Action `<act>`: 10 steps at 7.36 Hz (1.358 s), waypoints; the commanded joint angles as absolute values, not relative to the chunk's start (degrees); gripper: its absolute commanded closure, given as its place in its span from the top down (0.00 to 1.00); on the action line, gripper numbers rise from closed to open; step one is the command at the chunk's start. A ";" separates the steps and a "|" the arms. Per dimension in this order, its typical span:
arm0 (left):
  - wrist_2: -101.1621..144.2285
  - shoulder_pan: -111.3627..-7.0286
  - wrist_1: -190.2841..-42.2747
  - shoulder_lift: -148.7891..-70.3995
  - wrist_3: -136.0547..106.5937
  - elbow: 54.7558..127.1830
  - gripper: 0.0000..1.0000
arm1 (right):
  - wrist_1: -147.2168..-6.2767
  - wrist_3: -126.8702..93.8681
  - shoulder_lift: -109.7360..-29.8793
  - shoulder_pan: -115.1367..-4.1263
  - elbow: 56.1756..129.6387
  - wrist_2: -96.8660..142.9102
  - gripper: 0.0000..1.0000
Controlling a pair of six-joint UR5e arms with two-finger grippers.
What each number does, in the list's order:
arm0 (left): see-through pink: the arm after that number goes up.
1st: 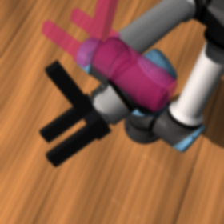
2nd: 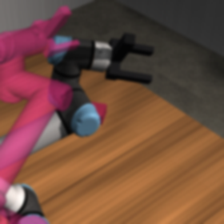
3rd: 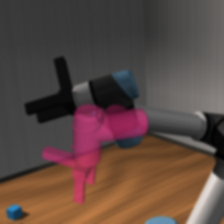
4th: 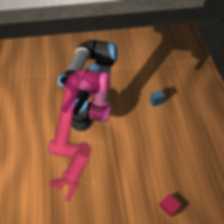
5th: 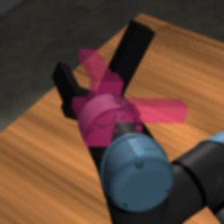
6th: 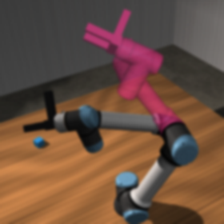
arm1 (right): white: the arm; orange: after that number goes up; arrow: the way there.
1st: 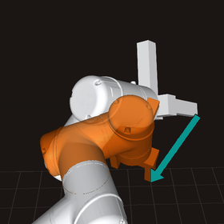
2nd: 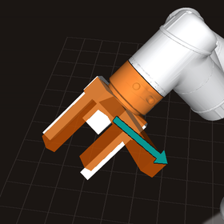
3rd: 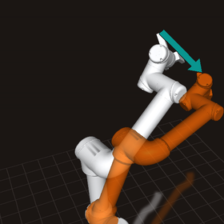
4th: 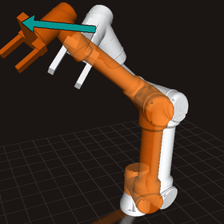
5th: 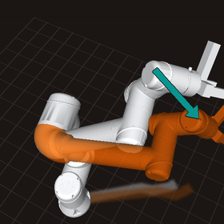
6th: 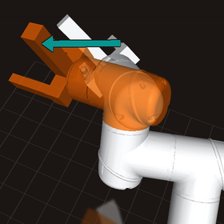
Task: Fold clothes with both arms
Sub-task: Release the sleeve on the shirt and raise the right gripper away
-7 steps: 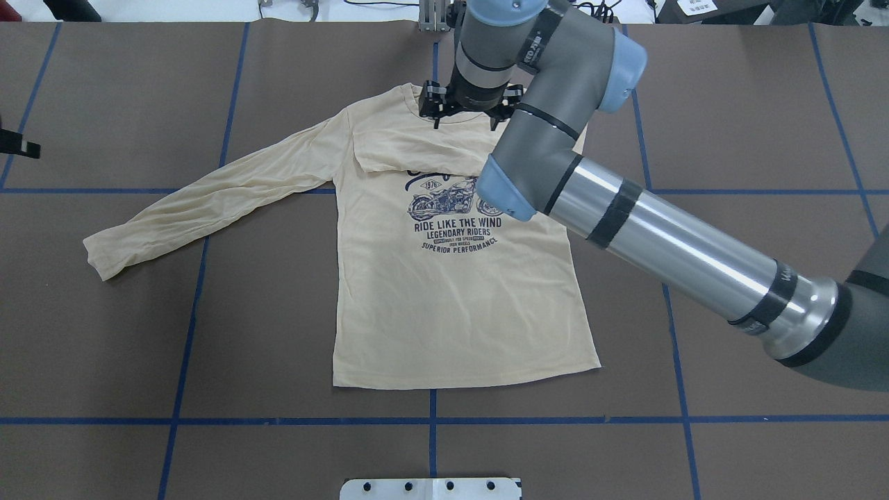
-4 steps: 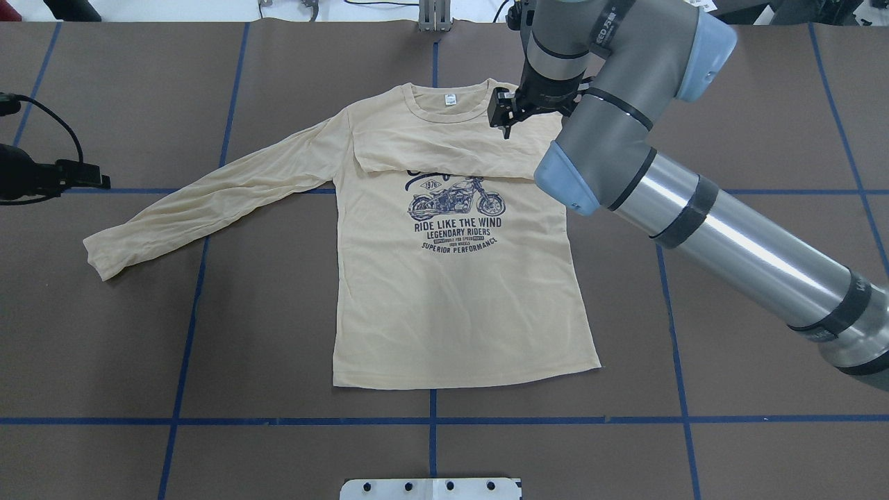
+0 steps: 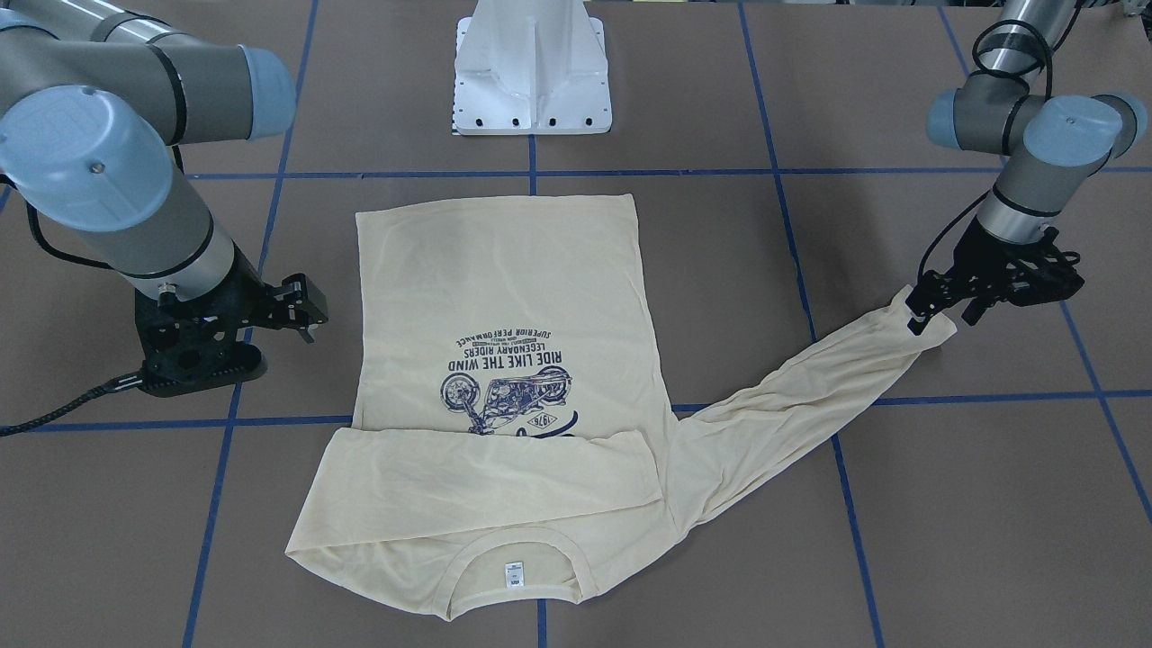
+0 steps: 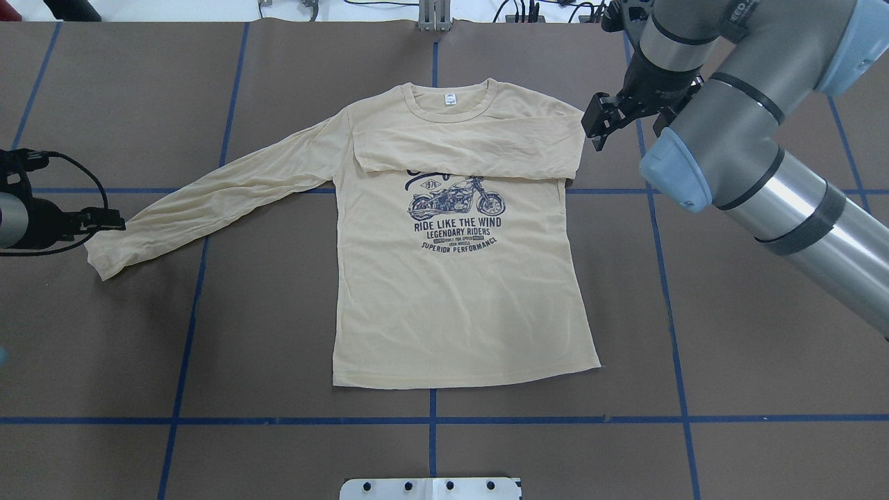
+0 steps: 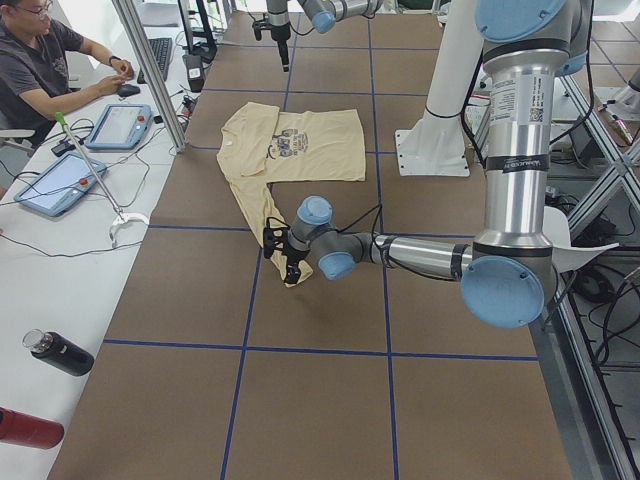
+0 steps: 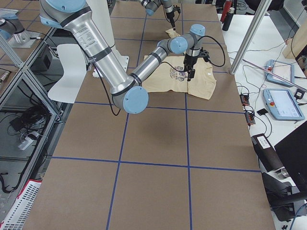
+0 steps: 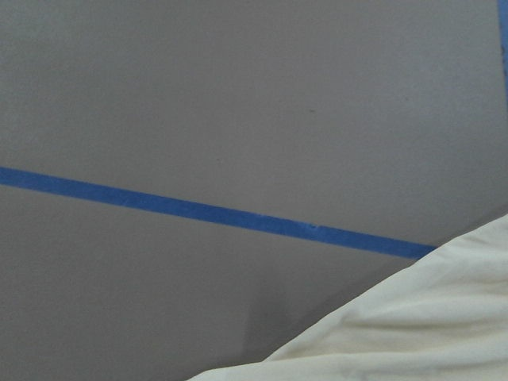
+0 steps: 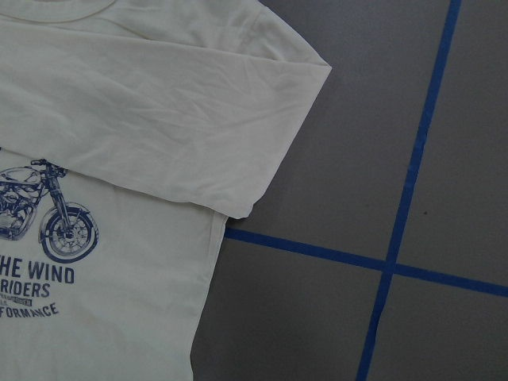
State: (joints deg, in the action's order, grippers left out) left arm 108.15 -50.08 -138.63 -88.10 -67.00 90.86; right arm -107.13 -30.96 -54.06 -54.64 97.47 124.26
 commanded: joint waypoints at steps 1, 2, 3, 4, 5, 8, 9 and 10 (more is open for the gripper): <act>107.49 -49.83 -138.52 -87.36 -66.88 90.79 0.93 | -106.61 -31.29 -55.72 -55.11 98.53 125.24 1.00; 107.49 -49.49 -138.43 -87.36 -66.88 90.70 0.87 | -106.61 -31.38 -56.24 -55.28 98.61 125.33 1.00; 107.40 -48.87 -138.43 -87.36 -66.88 90.44 0.84 | -106.52 -31.20 -56.60 -55.37 98.87 125.25 1.00; 106.79 -48.78 -138.34 -87.36 -66.88 90.44 0.81 | -106.52 -30.94 -57.56 -55.37 100.10 125.16 1.00; 106.27 -48.43 -138.34 -87.36 -66.97 90.35 0.77 | -106.52 -30.94 -58.53 -55.37 101.67 125.07 1.00; 106.17 -48.43 -138.16 -87.36 -66.89 90.35 0.71 | -106.52 -30.94 -58.89 -55.81 102.13 125.24 1.00; 106.17 -48.34 -138.16 -87.36 -66.88 90.35 0.71 | -106.52 -31.20 -58.80 -55.90 102.13 125.24 1.00; 106.17 -48.34 -138.16 -87.36 -66.88 90.35 0.70 | -106.52 -31.29 -58.89 -55.99 102.13 125.24 1.00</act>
